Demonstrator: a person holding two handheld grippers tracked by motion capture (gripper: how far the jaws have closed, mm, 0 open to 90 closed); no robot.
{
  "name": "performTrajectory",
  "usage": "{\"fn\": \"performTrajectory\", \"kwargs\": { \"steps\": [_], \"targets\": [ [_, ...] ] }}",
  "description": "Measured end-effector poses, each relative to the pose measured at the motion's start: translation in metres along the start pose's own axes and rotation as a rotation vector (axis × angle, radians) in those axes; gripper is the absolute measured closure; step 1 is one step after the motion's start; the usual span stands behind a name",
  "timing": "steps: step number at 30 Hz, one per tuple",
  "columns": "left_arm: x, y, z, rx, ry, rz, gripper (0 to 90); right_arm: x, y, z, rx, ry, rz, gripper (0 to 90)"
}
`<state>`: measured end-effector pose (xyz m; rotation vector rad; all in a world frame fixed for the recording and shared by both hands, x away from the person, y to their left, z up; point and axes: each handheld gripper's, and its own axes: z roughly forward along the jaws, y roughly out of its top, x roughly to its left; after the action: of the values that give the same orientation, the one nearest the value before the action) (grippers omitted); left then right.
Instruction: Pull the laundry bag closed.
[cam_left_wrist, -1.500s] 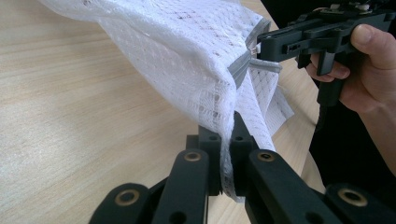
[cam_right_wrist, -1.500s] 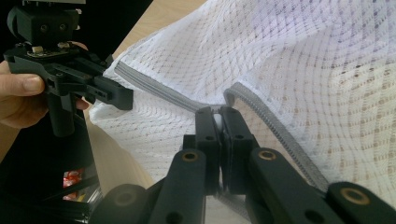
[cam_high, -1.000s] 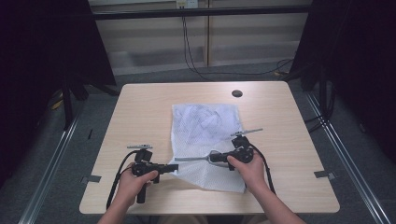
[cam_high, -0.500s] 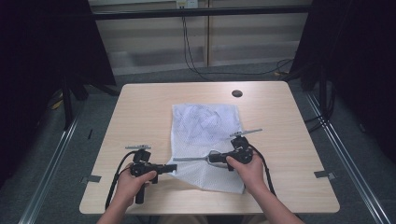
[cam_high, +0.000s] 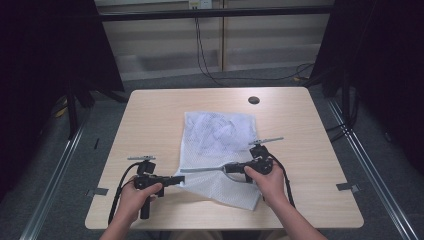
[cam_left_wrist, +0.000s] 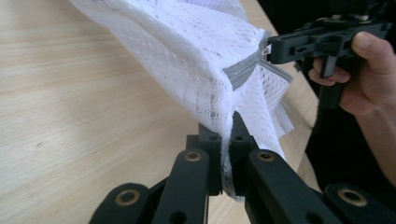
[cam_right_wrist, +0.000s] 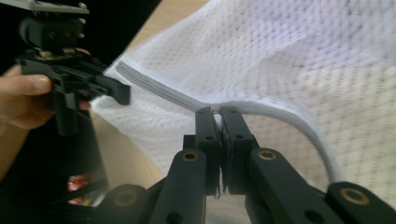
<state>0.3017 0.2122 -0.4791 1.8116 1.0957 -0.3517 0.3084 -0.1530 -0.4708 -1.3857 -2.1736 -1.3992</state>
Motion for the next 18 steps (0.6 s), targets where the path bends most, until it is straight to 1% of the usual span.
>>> {"fn": "performTrajectory", "kwargs": {
  "steps": [1, 2, 3, 4, 5, 6, 7, 8, 9, 10, 12, 15, 16, 18],
  "targets": [
    [0.002, 0.000, -0.002, -0.007, 0.004, -0.007, 88.7, -0.001, 0.000, -0.001, 0.004, -0.020, -0.003, 87.1],
    [0.004, 0.000, -0.005, -0.020, -0.005, -0.021, 88.7, -0.004, -0.001, -0.003, -0.001, -0.017, 0.009, 87.1],
    [0.005, 0.000, -0.006, -0.025, -0.007, -0.026, 88.7, -0.006, -0.001, -0.005, -0.013, -0.003, 0.028, 87.1],
    [0.005, 0.000, -0.007, -0.024, -0.011, -0.027, 88.7, -0.008, -0.001, -0.007, -0.020, 0.003, 0.035, 87.1],
    [0.004, -0.001, -0.007, -0.016, -0.010, -0.023, 88.7, -0.008, -0.001, -0.008, -0.017, 0.002, 0.031, 87.1],
    [0.004, -0.001, -0.006, -0.010, -0.001, -0.010, 88.7, -0.006, -0.001, -0.008, -0.013, -0.007, 0.023, 87.1],
    [0.003, -0.001, -0.005, 0.000, -0.002, -0.012, 88.7, -0.005, -0.001, -0.007, -0.007, -0.020, 0.005, 87.1],
    [0.003, -0.001, -0.004, -0.001, 0.000, -0.010, 88.7, -0.005, -0.001, -0.006, 0.000, -0.024, 0.007, 87.1],
    [0.003, -0.001, -0.004, -0.003, -0.003, -0.018, 88.7, -0.005, -0.002, -0.006, -0.001, -0.026, 0.008, 87.1],
    [0.003, 0.000, -0.004, -0.007, -0.002, -0.022, 88.7, -0.006, -0.002, -0.006, 0.002, -0.022, 0.019, 87.0],
    [0.004, -0.001, -0.004, 0.000, -0.003, -0.018, 88.7, -0.006, -0.003, -0.006, 0.001, -0.014, 0.023, 87.0],
    [0.004, -0.001, -0.002, 0.003, -0.001, -0.021, 88.7, -0.005, -0.005, -0.008, 0.003, -0.014, 0.019, 87.0],
    [0.004, -0.001, -0.002, 0.005, -0.001, -0.014, 88.7, -0.004, -0.005, -0.009, 0.004, -0.014, 0.020, 87.0],
    [0.003, -0.001, 0.000, 0.010, -0.004, -0.015, 88.7, -0.003, -0.007, -0.012, 0.011, -0.015, 0.020, 87.0]
  ]
}}
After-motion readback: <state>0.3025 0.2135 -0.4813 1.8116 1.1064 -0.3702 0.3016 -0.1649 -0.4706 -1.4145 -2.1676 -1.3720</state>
